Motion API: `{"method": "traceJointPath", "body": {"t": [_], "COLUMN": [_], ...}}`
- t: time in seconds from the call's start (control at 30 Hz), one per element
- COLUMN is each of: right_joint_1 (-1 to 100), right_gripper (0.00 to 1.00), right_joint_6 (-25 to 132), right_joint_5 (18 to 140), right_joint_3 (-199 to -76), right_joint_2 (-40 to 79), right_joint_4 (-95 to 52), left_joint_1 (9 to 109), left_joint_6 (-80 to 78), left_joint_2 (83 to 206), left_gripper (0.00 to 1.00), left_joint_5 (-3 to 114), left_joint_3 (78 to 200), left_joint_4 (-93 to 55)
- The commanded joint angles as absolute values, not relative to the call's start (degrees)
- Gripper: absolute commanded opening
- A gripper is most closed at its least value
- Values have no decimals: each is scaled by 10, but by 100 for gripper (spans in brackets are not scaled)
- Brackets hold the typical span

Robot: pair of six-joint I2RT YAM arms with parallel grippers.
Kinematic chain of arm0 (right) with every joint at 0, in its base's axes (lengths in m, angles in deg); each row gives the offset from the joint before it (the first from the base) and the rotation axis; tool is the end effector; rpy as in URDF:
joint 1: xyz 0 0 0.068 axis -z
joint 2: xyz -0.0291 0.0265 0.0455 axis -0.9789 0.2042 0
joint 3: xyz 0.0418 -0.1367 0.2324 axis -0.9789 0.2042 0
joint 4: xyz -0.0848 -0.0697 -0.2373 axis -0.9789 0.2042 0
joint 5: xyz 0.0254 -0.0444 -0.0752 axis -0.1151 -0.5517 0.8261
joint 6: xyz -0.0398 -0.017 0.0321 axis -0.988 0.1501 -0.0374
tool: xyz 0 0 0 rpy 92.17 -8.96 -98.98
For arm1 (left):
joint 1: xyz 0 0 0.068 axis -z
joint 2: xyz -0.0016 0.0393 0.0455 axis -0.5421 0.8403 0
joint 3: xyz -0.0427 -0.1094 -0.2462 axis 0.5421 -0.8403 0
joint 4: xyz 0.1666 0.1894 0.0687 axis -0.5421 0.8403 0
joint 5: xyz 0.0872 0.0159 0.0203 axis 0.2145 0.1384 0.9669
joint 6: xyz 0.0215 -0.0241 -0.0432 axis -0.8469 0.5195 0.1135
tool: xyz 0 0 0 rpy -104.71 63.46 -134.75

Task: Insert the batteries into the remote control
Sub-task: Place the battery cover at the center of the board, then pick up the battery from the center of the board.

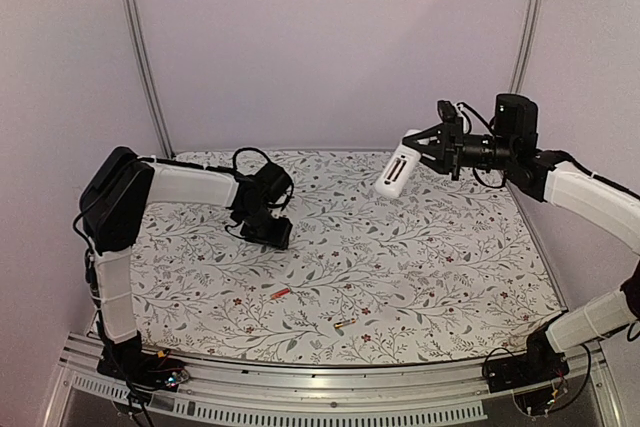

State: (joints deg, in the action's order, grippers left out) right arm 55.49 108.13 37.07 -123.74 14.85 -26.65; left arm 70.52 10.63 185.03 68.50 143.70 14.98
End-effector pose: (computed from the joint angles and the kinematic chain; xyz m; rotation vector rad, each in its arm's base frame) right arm 0.2723 0.1431 0.3490 -0.0584 2.0645 1.7357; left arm 0.3180 -0.2418 0.1382 0.3369 2.7910 -0.1331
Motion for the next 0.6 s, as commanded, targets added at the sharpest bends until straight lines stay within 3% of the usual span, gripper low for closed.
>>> {"method": "traceJointPath", "body": {"t": [0.0,0.17,0.4,0.57], "right_joint_1": [560,560,560,560], "right_gripper": [0,0,0,0], "right_joint_6": [1014,965,908,874], "right_joint_5": [353,347,341,341], "right_joint_3": [-1214,-1192,-1174,-1172], "right_joint_2": [135,147,154,161], "right_joint_4": [-262,-254,-245,-225], "left_joint_1": [698,701,714,765], "left_joint_6": [99,71,14,-26], "left_joint_2": [1814,1727,1629,1623], "left_gripper": [63,71,71,67], "left_joint_5": [665,641,571,565], "left_joint_3": [1423,1405,1349,1329], "left_joint_4": [195,197,225,271]}}
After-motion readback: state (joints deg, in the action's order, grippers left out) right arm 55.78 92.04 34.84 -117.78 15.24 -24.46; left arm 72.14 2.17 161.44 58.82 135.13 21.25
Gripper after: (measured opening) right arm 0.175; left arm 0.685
